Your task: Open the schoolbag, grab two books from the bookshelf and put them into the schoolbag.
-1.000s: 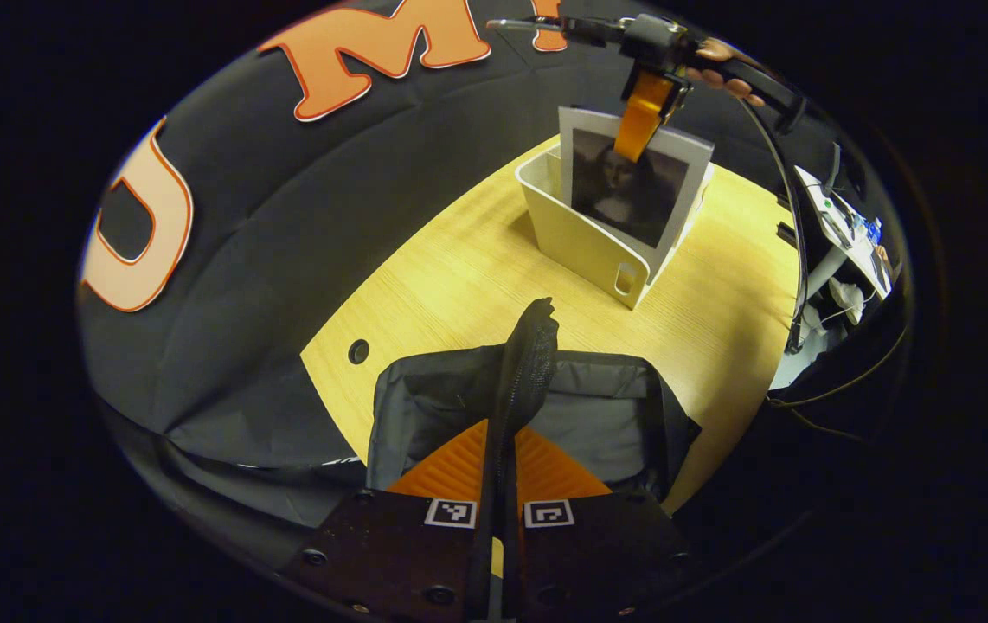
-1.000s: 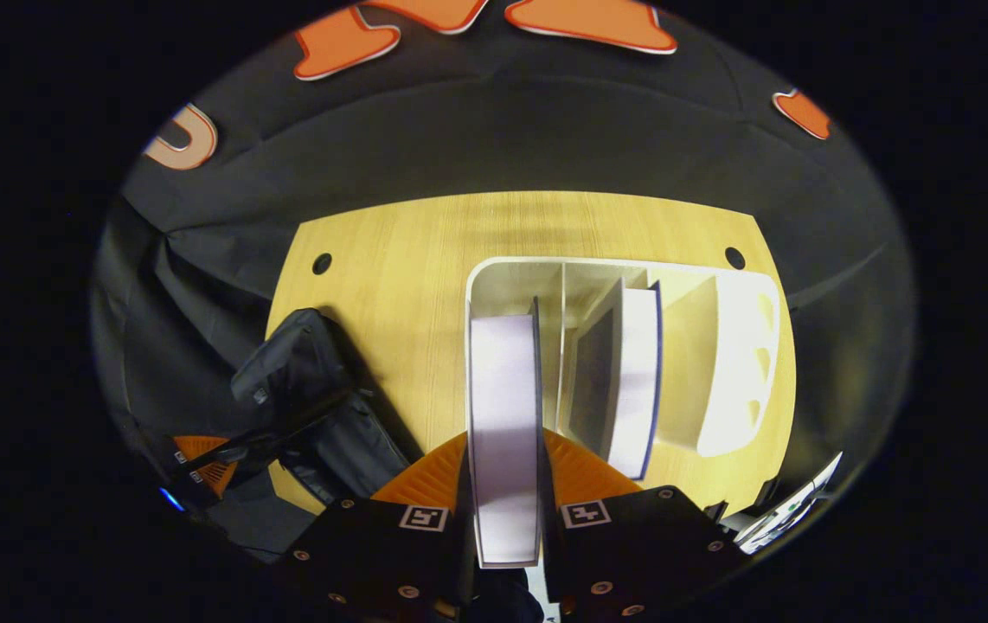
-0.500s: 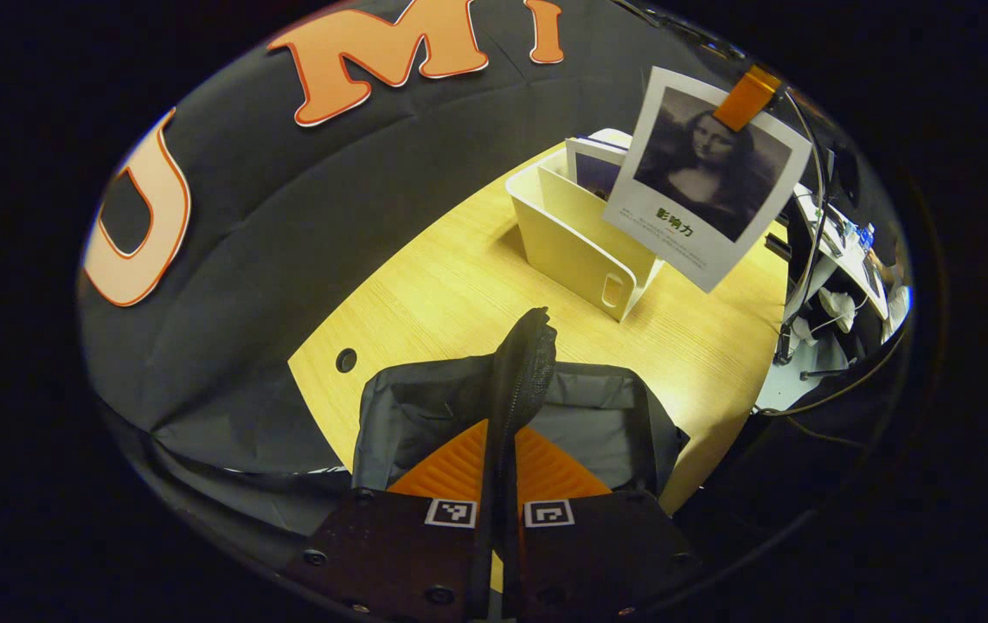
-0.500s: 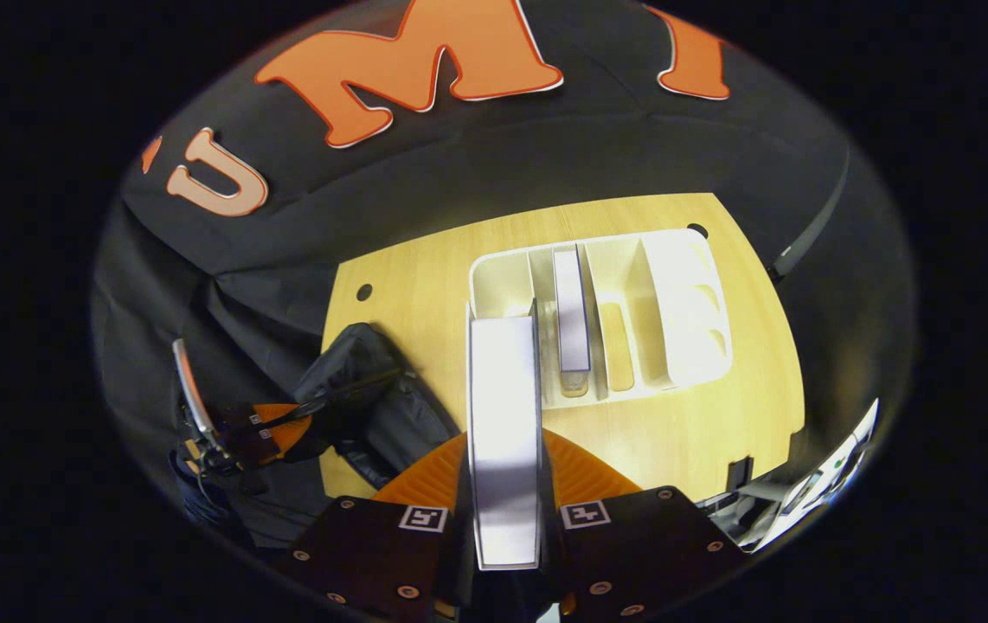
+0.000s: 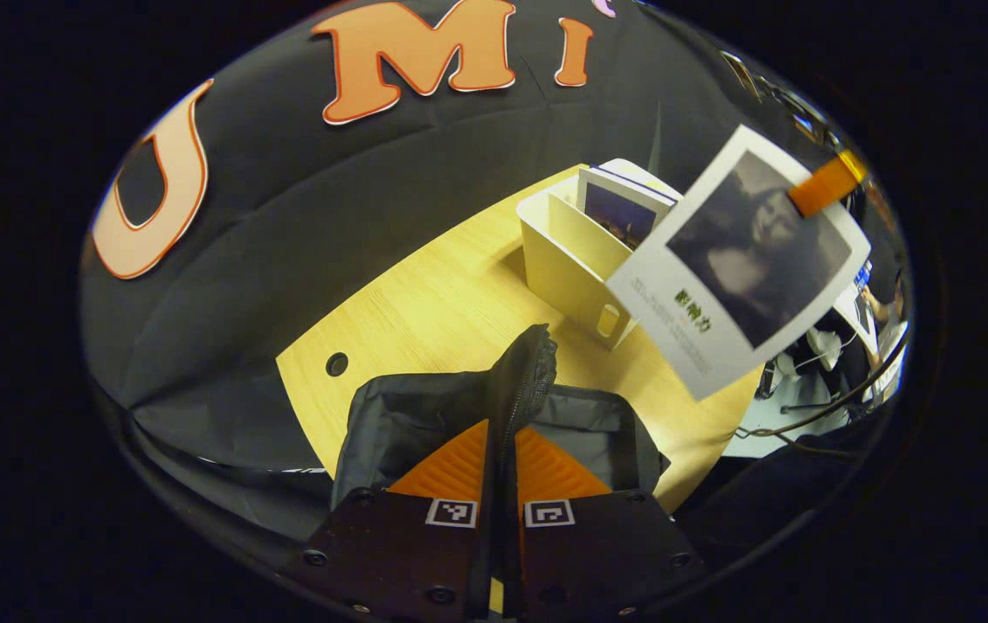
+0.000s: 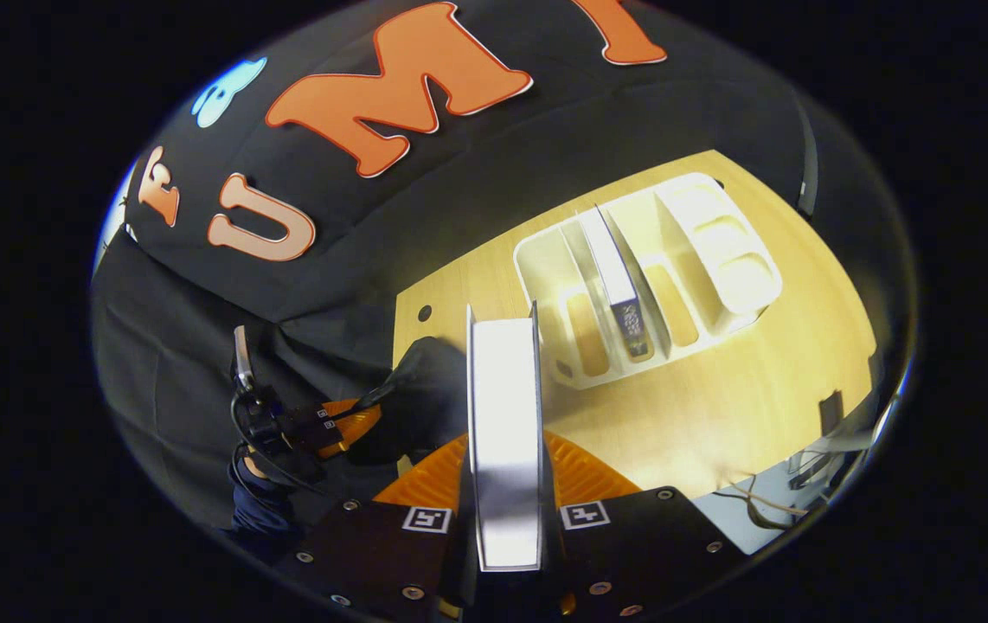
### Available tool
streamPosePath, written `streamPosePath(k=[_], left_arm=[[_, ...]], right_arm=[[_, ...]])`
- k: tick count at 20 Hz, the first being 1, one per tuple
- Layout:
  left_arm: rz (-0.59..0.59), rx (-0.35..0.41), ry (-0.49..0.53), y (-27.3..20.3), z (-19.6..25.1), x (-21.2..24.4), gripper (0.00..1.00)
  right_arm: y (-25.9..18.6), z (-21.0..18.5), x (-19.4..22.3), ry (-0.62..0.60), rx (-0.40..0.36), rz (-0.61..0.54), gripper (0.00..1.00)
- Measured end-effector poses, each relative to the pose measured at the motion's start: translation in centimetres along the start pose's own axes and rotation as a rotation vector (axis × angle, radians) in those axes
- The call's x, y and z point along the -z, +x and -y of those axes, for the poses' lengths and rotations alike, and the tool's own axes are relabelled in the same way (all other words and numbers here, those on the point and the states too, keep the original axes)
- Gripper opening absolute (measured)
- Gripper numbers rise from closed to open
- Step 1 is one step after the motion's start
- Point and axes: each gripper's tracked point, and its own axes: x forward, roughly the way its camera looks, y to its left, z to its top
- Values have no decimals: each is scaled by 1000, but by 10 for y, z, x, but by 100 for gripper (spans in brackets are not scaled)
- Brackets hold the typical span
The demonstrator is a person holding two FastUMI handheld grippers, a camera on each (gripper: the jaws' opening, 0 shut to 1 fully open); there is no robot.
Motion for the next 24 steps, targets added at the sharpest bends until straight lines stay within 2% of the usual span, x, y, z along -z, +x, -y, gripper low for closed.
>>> streamPosePath(k=[7, 16, 21, 24], left_arm=[[23, 11, -22, 1, 1, -1, 6], [67, 40, -80, 4, 17, -11, 6], [81, 59, -106, 7, 30, -15, 6], [80, 84, -131, 9, 42, -14, 6]], right_arm=[[78, -27, 59, 188, -189, -4, 31], [180, -44, 99, 427, -284, -32, 31], [224, -57, 93, 504, -334, 39, 31], [248, -68, 97, 510, -356, 45, 31]])
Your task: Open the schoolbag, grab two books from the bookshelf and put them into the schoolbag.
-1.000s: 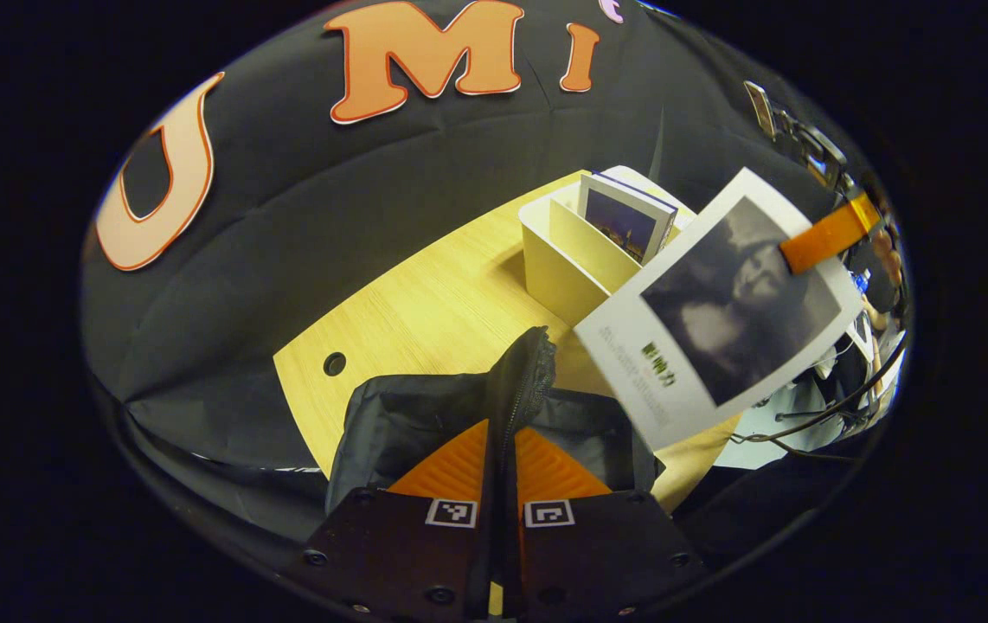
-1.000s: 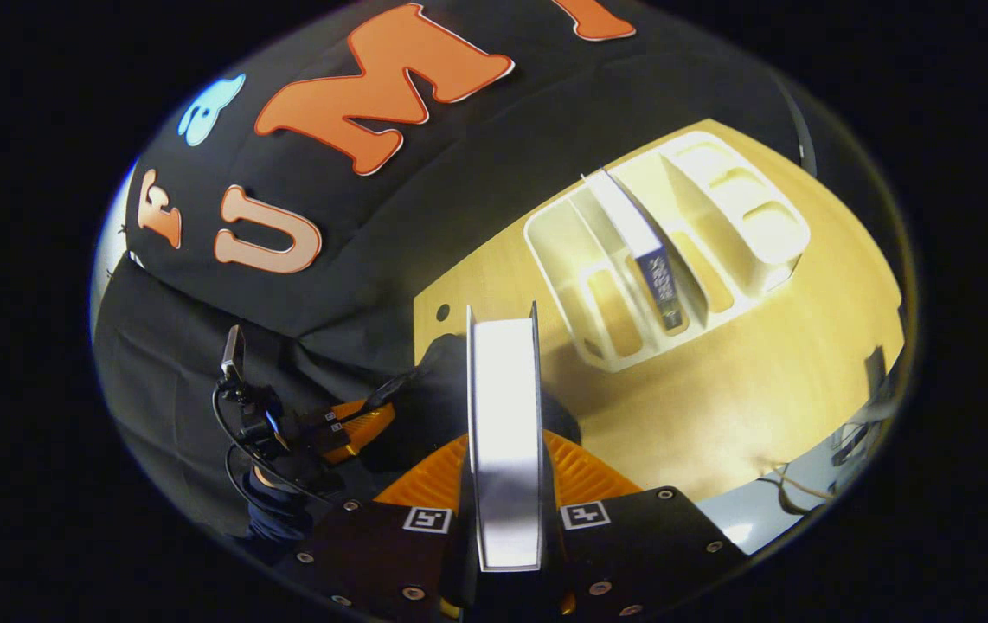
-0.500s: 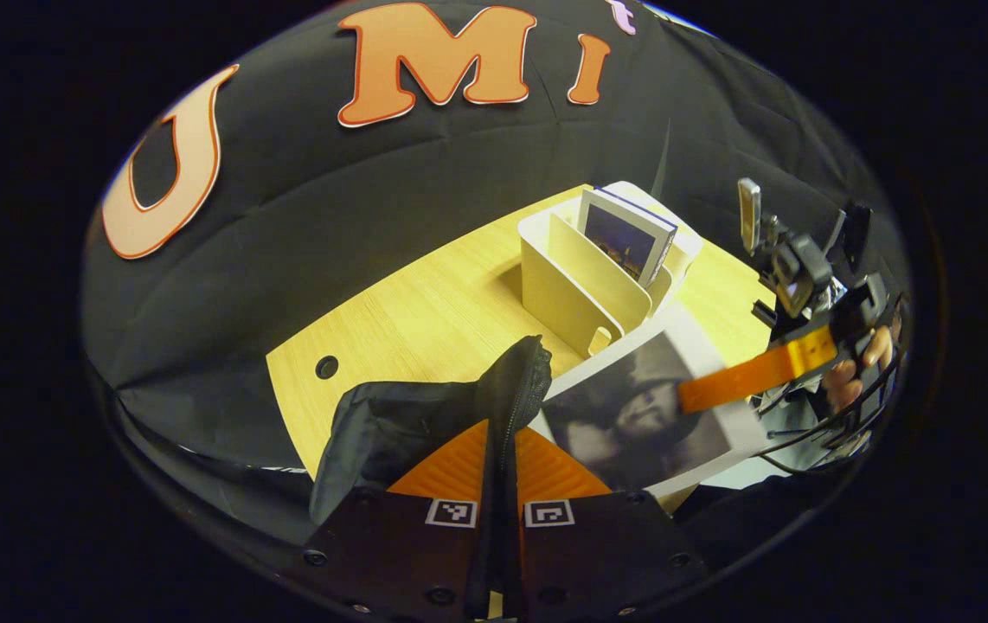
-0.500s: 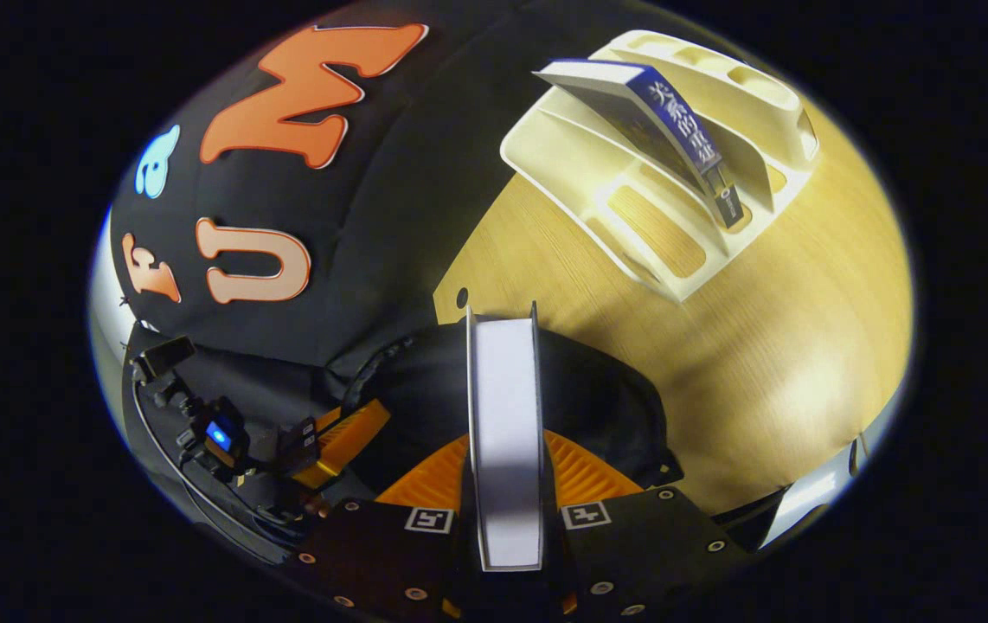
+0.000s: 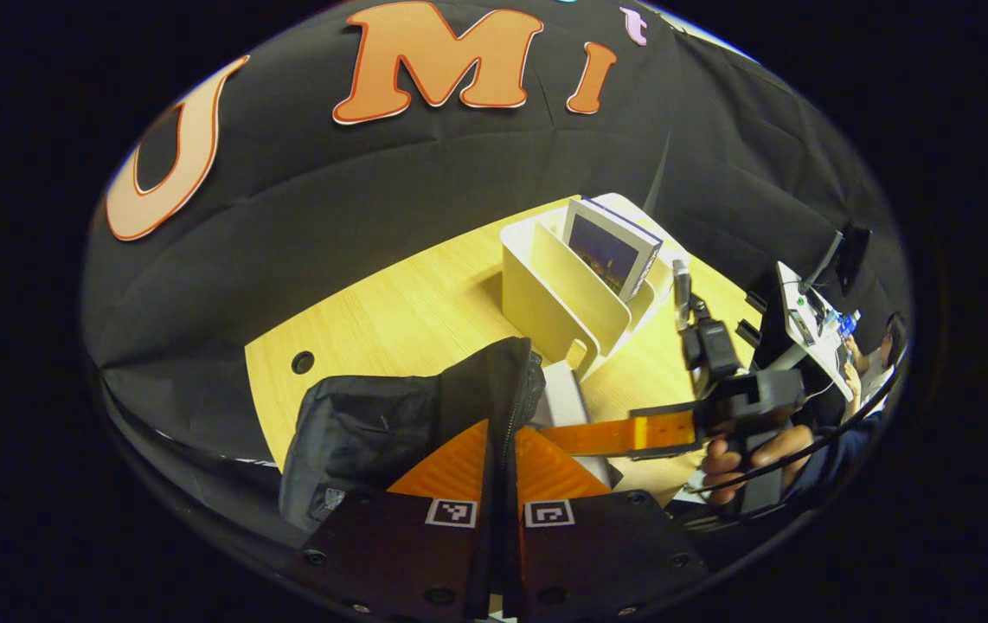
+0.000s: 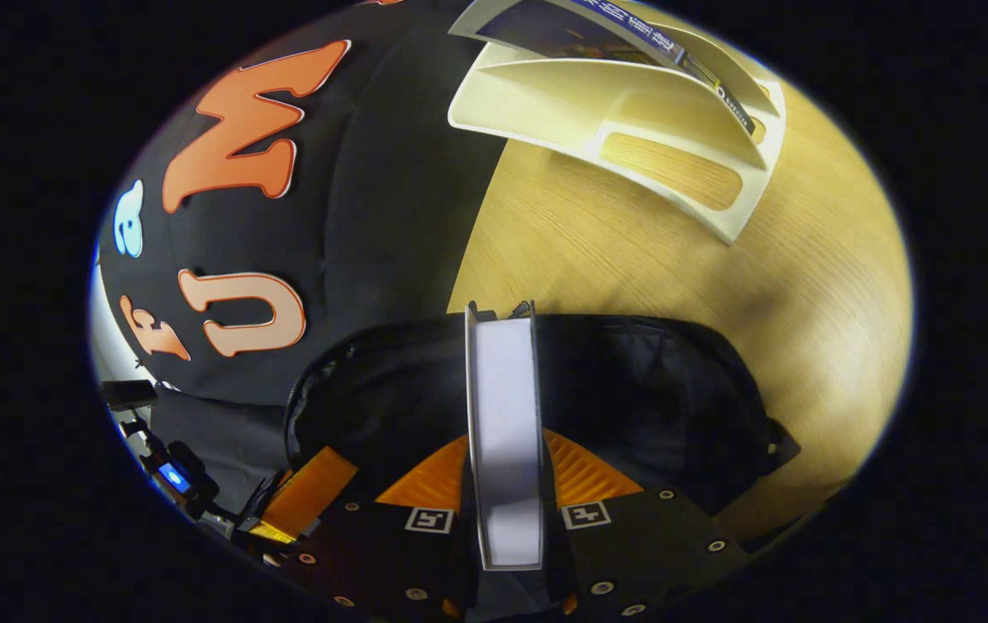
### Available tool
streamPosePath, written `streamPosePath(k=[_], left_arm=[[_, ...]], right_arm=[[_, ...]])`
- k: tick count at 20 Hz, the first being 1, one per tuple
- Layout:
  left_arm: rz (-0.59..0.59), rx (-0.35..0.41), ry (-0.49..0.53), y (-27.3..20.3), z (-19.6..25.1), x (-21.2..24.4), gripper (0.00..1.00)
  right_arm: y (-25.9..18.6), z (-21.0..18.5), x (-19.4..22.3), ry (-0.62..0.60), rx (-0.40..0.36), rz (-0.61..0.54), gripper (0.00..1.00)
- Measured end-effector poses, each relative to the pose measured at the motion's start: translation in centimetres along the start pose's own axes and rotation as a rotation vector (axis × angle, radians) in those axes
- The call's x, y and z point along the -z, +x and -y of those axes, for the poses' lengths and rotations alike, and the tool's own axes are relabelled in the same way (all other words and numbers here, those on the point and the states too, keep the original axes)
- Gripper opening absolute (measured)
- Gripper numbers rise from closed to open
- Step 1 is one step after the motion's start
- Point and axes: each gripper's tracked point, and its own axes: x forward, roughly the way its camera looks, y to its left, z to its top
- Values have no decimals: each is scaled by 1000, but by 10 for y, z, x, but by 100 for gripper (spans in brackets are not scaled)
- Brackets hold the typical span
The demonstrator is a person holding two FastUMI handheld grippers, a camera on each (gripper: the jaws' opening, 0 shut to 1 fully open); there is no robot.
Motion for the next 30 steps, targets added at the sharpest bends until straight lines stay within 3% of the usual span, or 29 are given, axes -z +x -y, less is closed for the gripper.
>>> streamPosePath(k=[4, 8, 10, 11, 14, 15, 19, 23, 30], left_arm=[[-7, 5, -19, 3, 7, 4, 6], [-3, -10, -35, 3, 0, 5, 6], [6, -35, -26, 2, -7, 2, 6], [6, -45, -23, 1, -9, 1, 6], [13, -56, -28, 2, -10, 1, 6], [16, -58, -31, 3, -9, 1, 6], [19, -66, -45, 7, -6, 3, 6], [22, -82, -49, 6, -5, 7, 6], [9, -100, -91, 9, -2, 16, 6]], right_arm=[[25, 5, 16, -35, 17, -30, 31], [16, 5, 27, -31, 55, -103, 37], [2, 11, 31, -46, 81, -143, 54], [-4, 14, 31, -74, 98, -161, 67], [-37, 29, 22, -184, 161, -184, 76], [-49, 30, 17, -211, 175, -186, 84], [-93, 26, -17, -305, 229, -149, 93], [-137, 29, -65, -449, 346, -101, 98], [-209, -9, -174, -695, 536, -28, 98]])
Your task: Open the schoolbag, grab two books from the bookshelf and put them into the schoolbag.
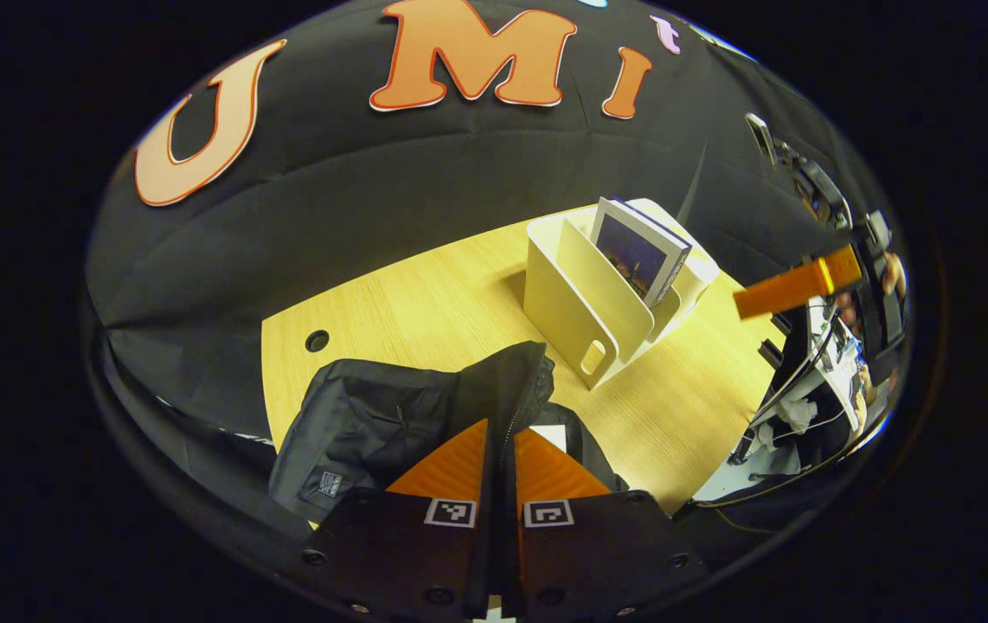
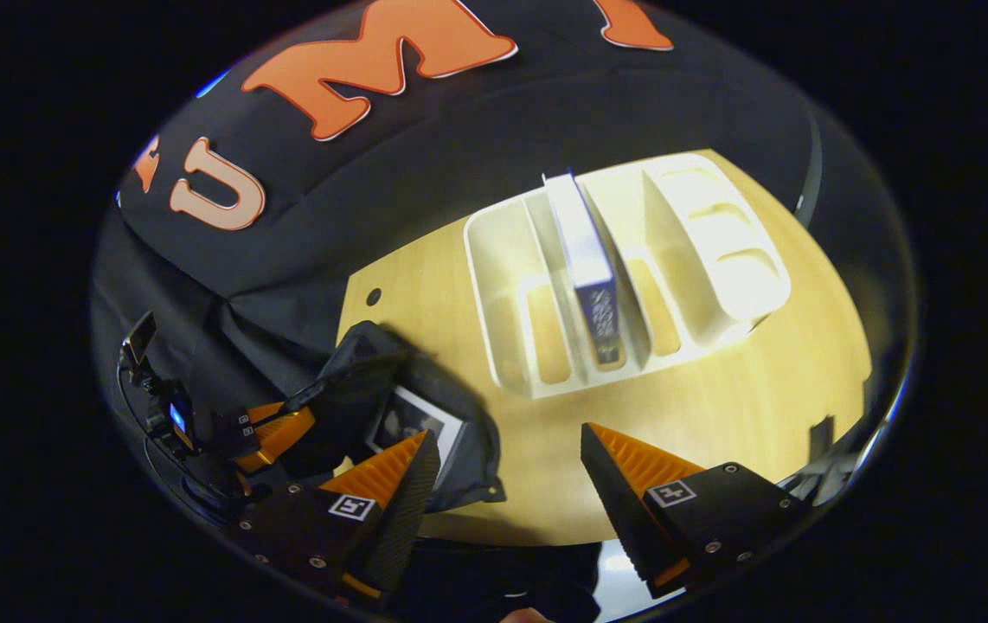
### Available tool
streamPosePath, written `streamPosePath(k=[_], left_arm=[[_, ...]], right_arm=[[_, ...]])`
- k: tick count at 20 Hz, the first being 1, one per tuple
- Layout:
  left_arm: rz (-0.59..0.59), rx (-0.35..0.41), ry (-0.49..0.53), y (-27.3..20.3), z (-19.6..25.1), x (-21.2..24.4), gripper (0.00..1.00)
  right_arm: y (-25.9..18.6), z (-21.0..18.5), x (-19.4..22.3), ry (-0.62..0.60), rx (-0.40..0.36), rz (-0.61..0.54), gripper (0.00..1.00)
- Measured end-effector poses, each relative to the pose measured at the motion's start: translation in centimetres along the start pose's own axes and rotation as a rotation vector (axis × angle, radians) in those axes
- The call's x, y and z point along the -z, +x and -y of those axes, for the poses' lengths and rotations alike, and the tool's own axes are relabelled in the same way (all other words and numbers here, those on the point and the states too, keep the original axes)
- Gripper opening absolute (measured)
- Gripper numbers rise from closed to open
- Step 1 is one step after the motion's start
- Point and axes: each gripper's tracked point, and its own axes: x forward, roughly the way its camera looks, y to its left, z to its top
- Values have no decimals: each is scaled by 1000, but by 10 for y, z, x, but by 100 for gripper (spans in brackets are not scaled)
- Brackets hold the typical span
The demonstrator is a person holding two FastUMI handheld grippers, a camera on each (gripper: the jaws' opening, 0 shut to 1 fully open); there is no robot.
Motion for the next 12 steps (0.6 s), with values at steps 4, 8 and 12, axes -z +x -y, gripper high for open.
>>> streamPosePath(k=[4, 8, 12], left_arm=[[-15, -9, -27, 1, 4, 9, 6], [-25, -44, -74, 3, 1, 12, 6], [-42, -81, -129, 4, -2, 19, 6]], right_arm=[[-14, 14, -44, -81, 58, -16, 98], [9, 27, -89, -150, 86, -54, 98], [51, 45, -106, -148, 113, -133, 98]])
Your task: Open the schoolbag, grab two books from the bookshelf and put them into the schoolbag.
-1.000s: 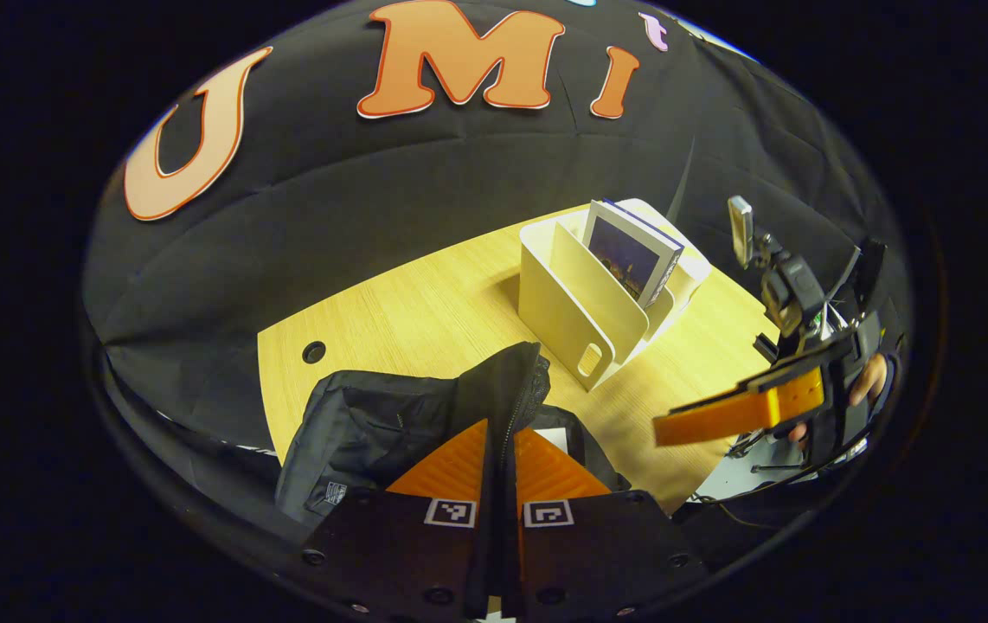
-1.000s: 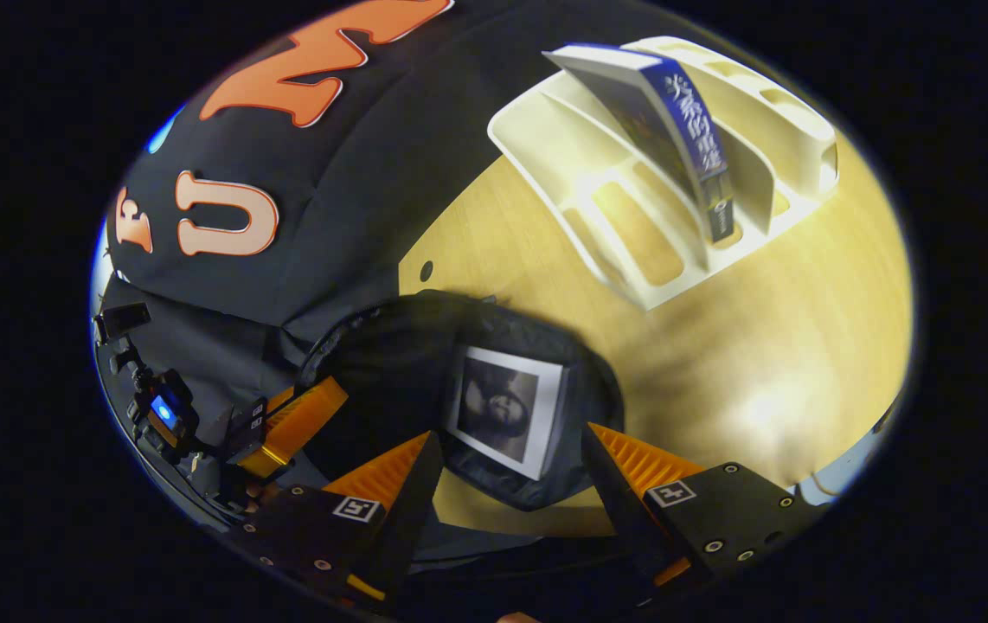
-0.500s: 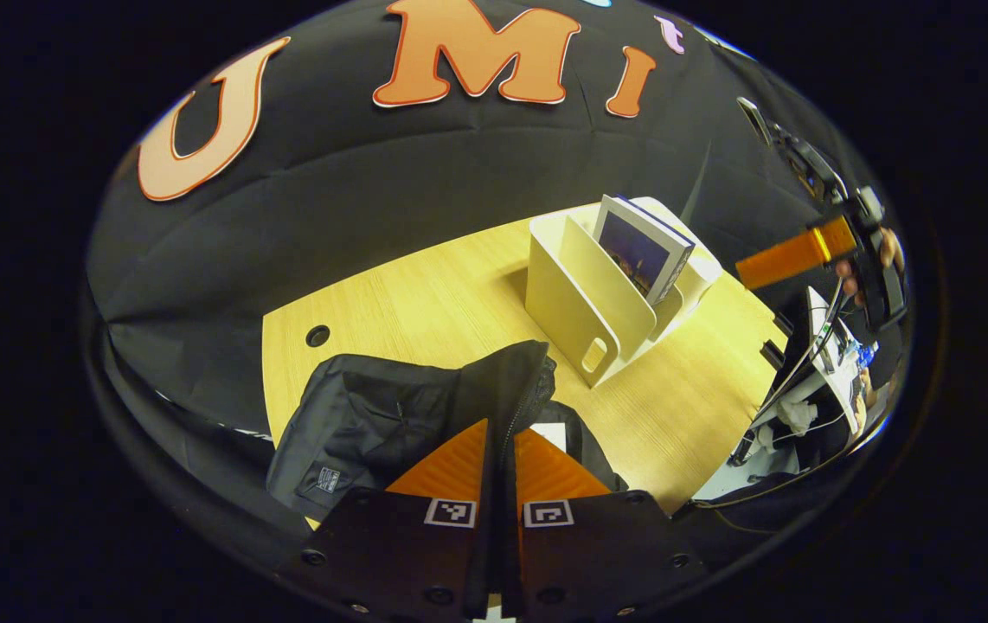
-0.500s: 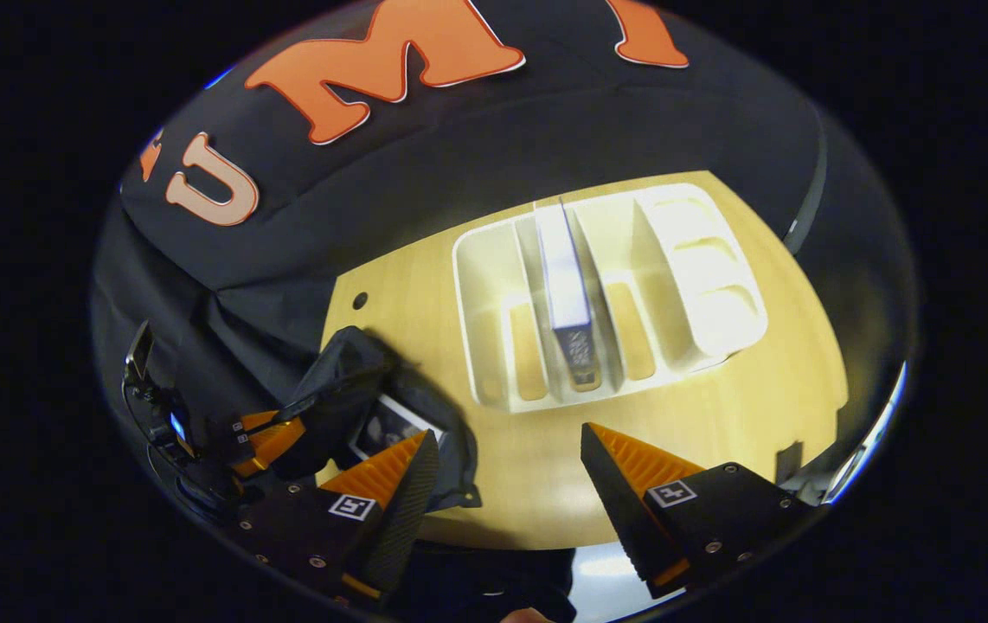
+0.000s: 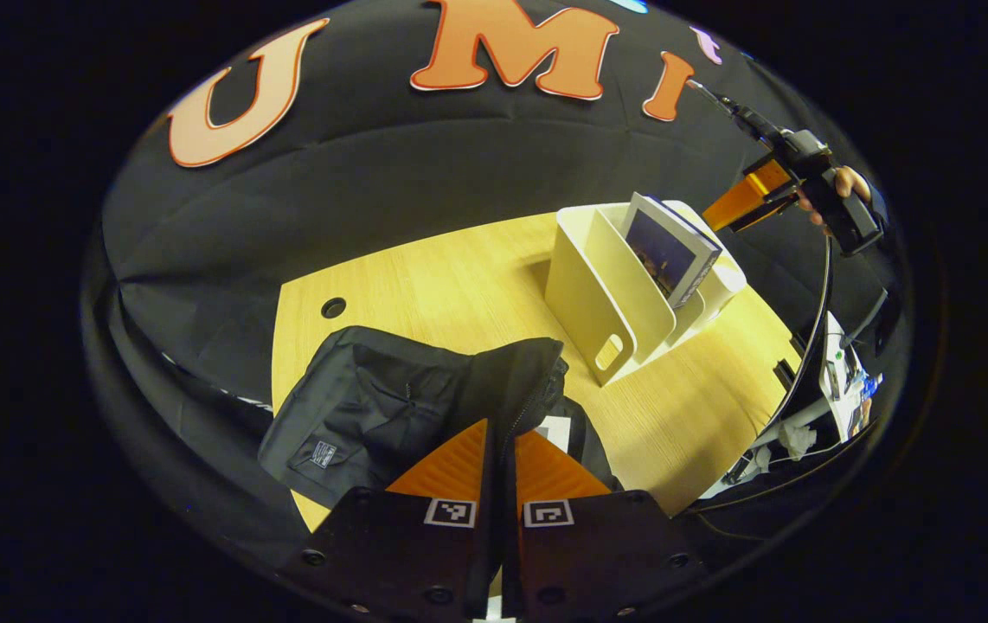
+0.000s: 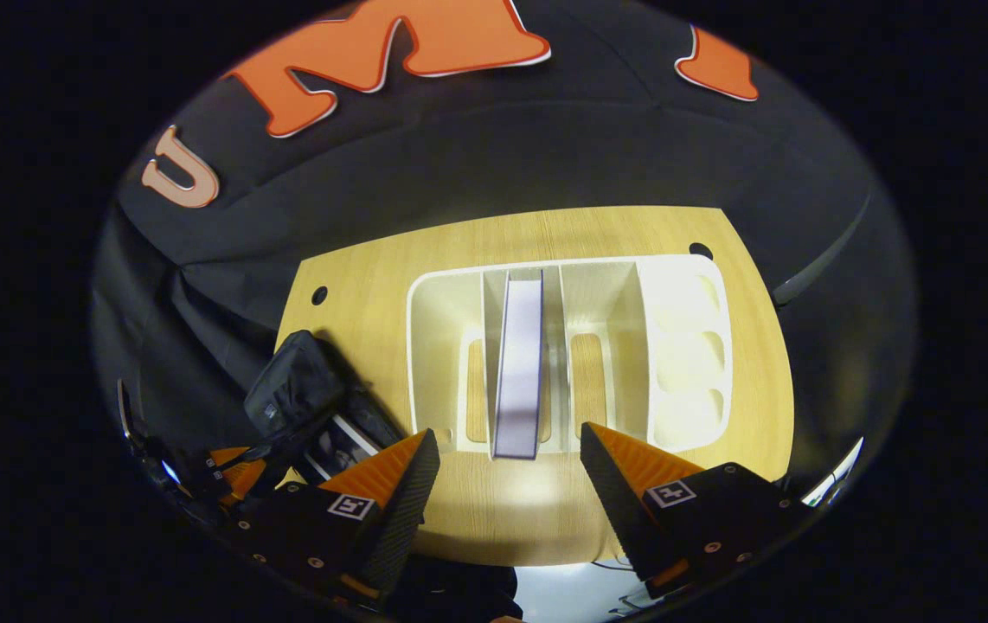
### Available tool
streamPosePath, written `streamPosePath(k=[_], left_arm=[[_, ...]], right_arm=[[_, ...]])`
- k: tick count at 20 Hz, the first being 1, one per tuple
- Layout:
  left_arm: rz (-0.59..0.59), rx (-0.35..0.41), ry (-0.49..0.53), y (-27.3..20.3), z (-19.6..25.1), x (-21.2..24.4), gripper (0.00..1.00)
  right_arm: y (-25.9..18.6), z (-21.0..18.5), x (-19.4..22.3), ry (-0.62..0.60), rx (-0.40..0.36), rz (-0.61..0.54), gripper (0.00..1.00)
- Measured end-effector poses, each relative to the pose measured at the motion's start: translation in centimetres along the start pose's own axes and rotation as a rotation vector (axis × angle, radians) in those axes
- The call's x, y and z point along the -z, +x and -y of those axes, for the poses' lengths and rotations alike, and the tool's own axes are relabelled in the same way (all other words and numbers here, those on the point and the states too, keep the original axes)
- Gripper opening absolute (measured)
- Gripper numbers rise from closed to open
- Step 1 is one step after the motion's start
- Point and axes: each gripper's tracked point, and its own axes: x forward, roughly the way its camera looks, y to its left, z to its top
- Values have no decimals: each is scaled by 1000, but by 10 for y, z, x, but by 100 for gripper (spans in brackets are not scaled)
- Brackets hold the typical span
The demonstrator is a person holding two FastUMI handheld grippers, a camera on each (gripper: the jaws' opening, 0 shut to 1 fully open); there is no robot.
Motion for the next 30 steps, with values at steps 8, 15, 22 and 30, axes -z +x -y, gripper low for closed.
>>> streamPosePath(k=[8, 15, 22, 30], left_arm=[[-54, -68, -108, 4, -3, 13, 6], [-63, -92, -131, 1, -1, 11, 6], [-51, -47, -79, -1, -2, 9, 6], [-33, 64, 98, -8, -4, 6, 6]], right_arm=[[68, 0, -16, -12, 30, -156, 57], [66, 15, -14, 33, 112, -170, 42], [11, 17, 5, 37, 146, -88, 31], [-50, -1, 87, 173, 208, -52, 32]])
